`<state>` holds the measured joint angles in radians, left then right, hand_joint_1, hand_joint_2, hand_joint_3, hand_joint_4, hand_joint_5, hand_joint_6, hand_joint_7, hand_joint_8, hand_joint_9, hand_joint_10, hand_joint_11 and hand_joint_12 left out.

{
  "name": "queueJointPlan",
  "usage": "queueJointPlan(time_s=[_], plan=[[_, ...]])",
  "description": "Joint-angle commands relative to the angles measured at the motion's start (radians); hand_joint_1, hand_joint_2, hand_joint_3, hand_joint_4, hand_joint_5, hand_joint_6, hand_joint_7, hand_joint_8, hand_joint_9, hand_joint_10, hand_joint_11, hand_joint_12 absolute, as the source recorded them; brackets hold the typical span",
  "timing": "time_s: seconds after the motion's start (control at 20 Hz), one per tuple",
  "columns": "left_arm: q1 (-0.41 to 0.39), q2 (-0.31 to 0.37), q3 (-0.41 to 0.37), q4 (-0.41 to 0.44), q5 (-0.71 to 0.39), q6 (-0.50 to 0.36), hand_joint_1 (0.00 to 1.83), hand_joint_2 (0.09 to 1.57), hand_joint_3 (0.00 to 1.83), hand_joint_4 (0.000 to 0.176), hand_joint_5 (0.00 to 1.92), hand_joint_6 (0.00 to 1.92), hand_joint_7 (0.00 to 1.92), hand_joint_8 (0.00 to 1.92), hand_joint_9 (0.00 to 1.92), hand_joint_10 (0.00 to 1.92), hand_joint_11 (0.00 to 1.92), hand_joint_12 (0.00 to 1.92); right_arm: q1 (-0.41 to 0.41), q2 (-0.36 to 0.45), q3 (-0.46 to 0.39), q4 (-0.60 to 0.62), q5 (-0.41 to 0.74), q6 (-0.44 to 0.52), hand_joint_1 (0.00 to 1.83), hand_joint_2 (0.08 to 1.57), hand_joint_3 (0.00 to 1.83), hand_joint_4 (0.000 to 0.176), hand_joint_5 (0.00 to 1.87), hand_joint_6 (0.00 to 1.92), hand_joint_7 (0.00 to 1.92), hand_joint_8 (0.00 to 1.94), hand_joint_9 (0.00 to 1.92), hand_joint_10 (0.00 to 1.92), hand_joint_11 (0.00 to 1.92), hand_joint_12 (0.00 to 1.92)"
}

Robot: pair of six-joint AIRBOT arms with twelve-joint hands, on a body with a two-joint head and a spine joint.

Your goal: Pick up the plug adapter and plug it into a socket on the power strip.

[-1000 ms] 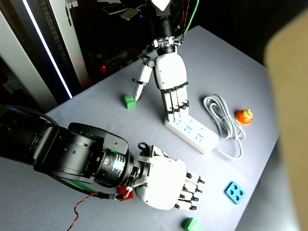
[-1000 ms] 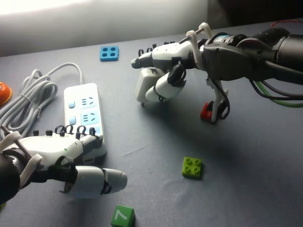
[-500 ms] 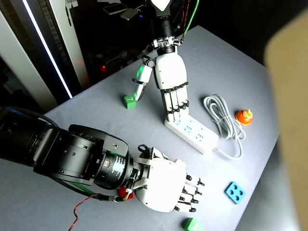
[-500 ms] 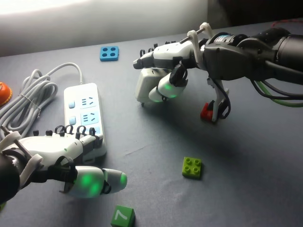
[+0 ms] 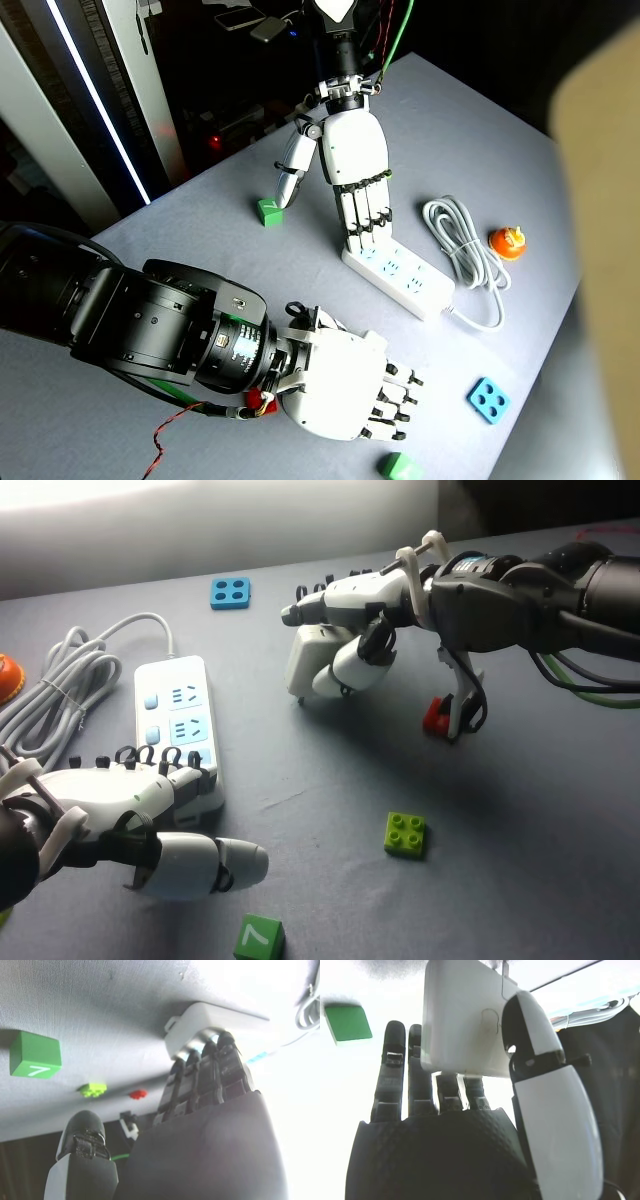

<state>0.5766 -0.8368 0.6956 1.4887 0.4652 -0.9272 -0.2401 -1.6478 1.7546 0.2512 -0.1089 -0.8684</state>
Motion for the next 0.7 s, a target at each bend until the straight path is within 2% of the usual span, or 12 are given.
queueJointPlan(time_s=[0.0, 0.1, 0.25, 0.35, 0.4, 0.5, 0.6, 0.65], plan=[[0.008, -0.001, -0.012, -0.005, -0.045, -0.011, 0.00, 1.14, 0.00, 0.000, 0.00, 0.00, 0.01, 0.00, 0.00, 0.00, 0.00, 0.00, 0.005, 0.004, 0.004, 0.006, 0.101, 0.000, 0.91, 1.24, 0.01, 0.000, 0.14, 0.00, 0.16, 0.00, 0.17, 0.00, 0.00, 0.53], [0.010, -0.001, -0.012, -0.005, -0.044, -0.013, 0.00, 1.14, 0.00, 0.000, 0.00, 0.00, 0.00, 0.00, 0.00, 0.00, 0.00, 0.00, 0.005, 0.004, 0.004, 0.006, 0.102, 0.000, 0.96, 1.22, 0.00, 0.000, 0.23, 0.01, 0.24, 0.01, 0.26, 0.01, 0.00, 0.78], [0.014, -0.001, -0.012, -0.005, -0.043, -0.013, 0.00, 1.14, 0.00, 0.000, 0.00, 0.00, 0.00, 0.00, 0.00, 0.00, 0.00, 0.00, 0.006, 0.004, 0.004, 0.006, 0.102, 0.000, 1.07, 1.20, 0.00, 0.000, 0.35, 0.01, 0.36, 0.01, 0.36, 0.01, 0.00, 1.02], [0.014, -0.001, -0.012, -0.005, -0.043, -0.013, 0.00, 1.14, 0.00, 0.000, 0.00, 0.00, 0.01, 0.00, 0.00, 0.00, 0.00, 0.00, 0.006, 0.004, 0.004, 0.006, 0.103, 0.000, 1.15, 1.17, 0.00, 0.000, 0.50, 0.02, 0.49, 0.01, 0.48, 0.02, 0.10, 1.05], [0.013, -0.001, -0.012, -0.005, -0.043, -0.014, 0.00, 1.14, 0.00, 0.000, 0.01, 0.00, 0.02, 0.01, 0.00, 0.00, 0.00, 0.00, 0.006, 0.004, 0.004, 0.006, 0.103, 0.000, 1.14, 1.16, 0.00, 0.000, 0.54, 0.01, 0.54, 0.01, 0.54, 0.02, 0.16, 1.05], [0.015, -0.001, -0.014, -0.005, -0.041, -0.021, 0.00, 1.13, 0.00, 0.000, 0.01, 0.00, 0.02, 0.01, 0.00, 0.00, 0.00, 0.00, 0.006, 0.004, 0.004, 0.006, 0.104, 0.000, 1.10, 1.22, 0.00, 0.000, 0.63, 0.01, 0.64, 0.01, 0.66, 0.02, 0.31, 1.07], [0.016, -0.001, -0.015, -0.005, -0.041, -0.021, 0.00, 1.14, 0.00, 0.000, 0.01, 0.00, 0.01, 0.00, 0.00, 0.00, 0.00, 0.00, 0.006, 0.004, 0.004, 0.006, 0.105, 0.000, 1.13, 1.22, 0.00, 0.000, 0.74, 0.02, 0.78, 0.02, 0.80, 0.04, 0.41, 1.13], [0.016, -0.001, -0.014, -0.005, -0.040, -0.021, 0.00, 1.14, 0.00, 0.000, 0.01, 0.00, 0.02, 0.00, 0.00, 0.00, 0.00, 0.00, 0.006, 0.004, 0.004, 0.006, 0.105, 0.000, 1.17, 1.20, 0.00, 0.000, 0.79, 1.01, 0.87, 0.89, 0.95, 0.08, 0.60, 1.11]])
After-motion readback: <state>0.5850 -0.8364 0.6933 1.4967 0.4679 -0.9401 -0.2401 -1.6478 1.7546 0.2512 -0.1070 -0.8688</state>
